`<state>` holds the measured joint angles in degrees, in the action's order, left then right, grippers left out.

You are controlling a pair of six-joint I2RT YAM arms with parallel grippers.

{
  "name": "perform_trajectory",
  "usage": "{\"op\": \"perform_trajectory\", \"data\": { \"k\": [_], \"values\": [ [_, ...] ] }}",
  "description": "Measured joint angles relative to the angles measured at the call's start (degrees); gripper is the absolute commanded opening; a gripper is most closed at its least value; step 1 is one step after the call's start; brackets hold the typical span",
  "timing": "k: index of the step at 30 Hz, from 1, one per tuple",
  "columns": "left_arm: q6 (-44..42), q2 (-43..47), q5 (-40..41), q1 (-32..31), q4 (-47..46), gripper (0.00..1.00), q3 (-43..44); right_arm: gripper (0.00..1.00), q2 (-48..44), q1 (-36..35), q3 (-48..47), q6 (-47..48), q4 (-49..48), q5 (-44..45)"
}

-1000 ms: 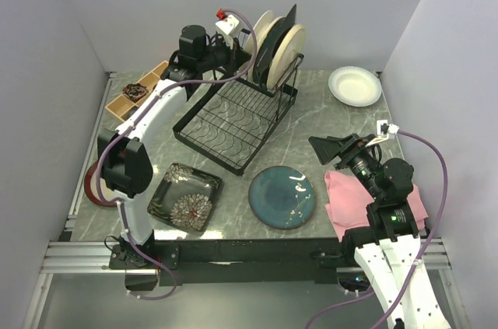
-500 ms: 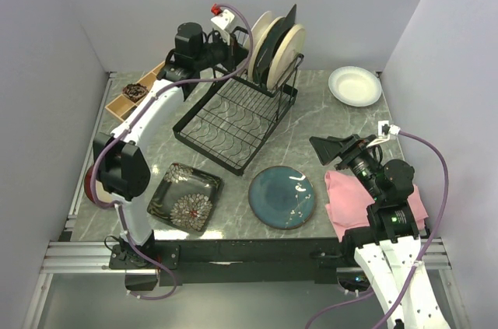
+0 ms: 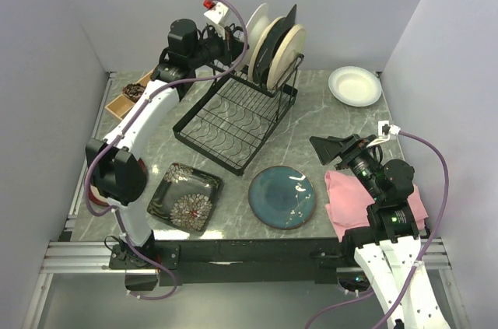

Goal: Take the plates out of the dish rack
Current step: Unload the plate from the dish rack.

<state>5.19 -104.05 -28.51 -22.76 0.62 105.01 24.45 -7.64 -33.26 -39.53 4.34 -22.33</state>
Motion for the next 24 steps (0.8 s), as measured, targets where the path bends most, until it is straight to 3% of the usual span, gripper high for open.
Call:
{"op": "perform_trajectory", "data": {
  "k": [24],
  "values": [
    [0.24, 8.66, 2.56, 0.31, -3.15, 0.01, -3.15, 1.00, 0.07, 0.00, 0.02, 0.00, -0.04, 0.02]
  ]
}}
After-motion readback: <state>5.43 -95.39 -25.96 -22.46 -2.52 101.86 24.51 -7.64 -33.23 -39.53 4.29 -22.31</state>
